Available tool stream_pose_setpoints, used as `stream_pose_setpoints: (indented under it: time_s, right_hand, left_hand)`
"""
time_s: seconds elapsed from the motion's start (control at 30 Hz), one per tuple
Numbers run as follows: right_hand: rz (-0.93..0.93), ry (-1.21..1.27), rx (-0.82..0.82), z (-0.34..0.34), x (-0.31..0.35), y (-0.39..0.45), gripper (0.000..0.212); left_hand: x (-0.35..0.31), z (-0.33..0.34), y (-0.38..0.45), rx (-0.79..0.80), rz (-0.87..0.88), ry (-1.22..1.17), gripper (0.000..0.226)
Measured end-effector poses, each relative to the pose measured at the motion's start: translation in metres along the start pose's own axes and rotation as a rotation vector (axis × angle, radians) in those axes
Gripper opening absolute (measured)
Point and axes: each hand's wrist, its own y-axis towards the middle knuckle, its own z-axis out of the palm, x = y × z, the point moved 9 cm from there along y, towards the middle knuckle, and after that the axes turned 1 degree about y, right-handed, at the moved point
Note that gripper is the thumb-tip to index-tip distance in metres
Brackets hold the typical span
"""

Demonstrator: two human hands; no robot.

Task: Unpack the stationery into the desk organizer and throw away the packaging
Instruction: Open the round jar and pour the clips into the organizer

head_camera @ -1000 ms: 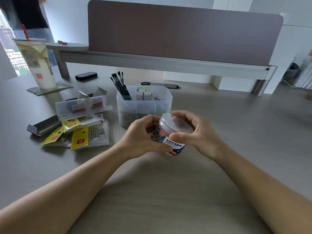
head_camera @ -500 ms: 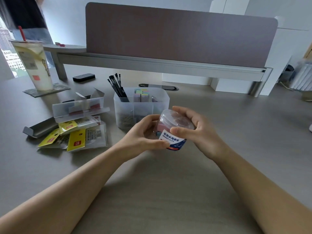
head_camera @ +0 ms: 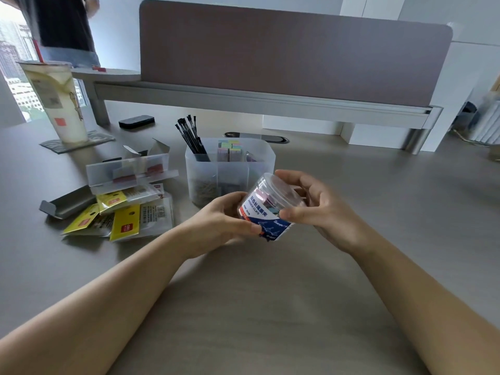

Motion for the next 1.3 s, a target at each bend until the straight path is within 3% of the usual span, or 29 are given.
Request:
stream_pose_setpoints:
  time_s: [0.07, 0.17, 0.27, 0.37, 0.53, 0.67, 0.9, 1.1, 1.3]
  right_hand:
    - [-0.003, -0.009, 0.040, 0.000, 0.000, -0.001, 0.064]
    - [0.018, -0.044, 0.071, 0.001, 0.000, -0.002, 0.067]
    - [0.048, -0.230, -0.032, -0.005, 0.003, 0.001, 0.082]
    - [0.041, -0.334, -0.085, -0.004, 0.006, 0.004, 0.081]
    - [0.036, -0.231, 0.030, 0.004, 0.003, 0.003, 0.080]
    - [0.022, -0.311, -0.050, 0.000, 0.006, 0.004, 0.080]
    - [0.024, -0.151, -0.086, -0.020, 0.002, 0.000, 0.077]
    - [0.224, -0.594, -0.081, -0.041, -0.042, -0.007, 0.082]
    - [0.228, -0.720, 0.001, -0.030, -0.049, -0.008, 0.072]
  left_hand:
    - [0.004, -0.004, 0.001, 0.003, -0.033, -0.084, 0.091]
    - [0.004, -0.007, 0.001, -0.034, -0.045, -0.130, 0.066]
    - [0.002, -0.004, 0.000, -0.047, -0.037, -0.091, 0.055]
    - [0.000, -0.004, 0.000, -0.059, -0.016, -0.058, 0.063]
    - [0.001, -0.008, 0.002, -0.072, 0.007, -0.060, 0.072]
    - [0.001, -0.007, 0.002, -0.074, 0.001, -0.030, 0.073]
    - [0.000, -0.016, -0.002, -0.123, 0.024, -0.032, 0.072]
    - [-0.002, -0.026, -0.006, -0.191, 0.015, -0.056, 0.058]
    - [-0.006, -0.025, -0.011, -0.209, 0.058, -0.067, 0.056]
